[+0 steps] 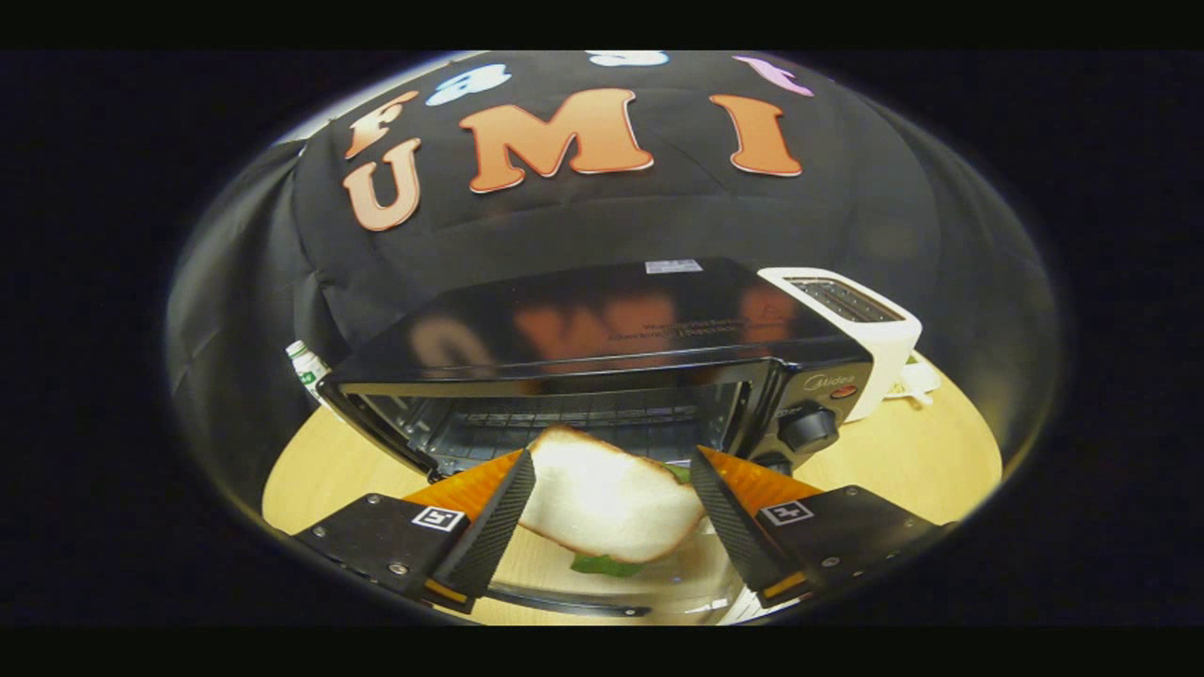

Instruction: Open the toaster oven, put the food inside, and close the toaster oven door.

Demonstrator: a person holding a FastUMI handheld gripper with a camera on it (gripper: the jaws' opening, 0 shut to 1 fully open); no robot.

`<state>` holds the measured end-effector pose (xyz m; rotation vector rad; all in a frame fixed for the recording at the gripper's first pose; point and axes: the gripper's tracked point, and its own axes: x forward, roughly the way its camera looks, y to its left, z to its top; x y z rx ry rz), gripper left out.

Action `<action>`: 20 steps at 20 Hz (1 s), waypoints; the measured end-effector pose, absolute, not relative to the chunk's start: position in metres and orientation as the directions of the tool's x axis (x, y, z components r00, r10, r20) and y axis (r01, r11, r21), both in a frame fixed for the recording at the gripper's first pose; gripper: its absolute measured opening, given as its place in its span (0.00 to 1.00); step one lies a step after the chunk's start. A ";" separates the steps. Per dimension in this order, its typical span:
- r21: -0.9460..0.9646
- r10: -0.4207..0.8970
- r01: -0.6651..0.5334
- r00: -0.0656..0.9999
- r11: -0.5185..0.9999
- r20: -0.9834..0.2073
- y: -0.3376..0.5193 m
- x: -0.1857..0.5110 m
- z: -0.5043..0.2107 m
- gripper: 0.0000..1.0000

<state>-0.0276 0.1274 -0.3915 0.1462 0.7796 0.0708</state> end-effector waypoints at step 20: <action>0.270 0.303 -0.144 0.316 0.952 -0.899 0.152 -0.233 -0.427 0.92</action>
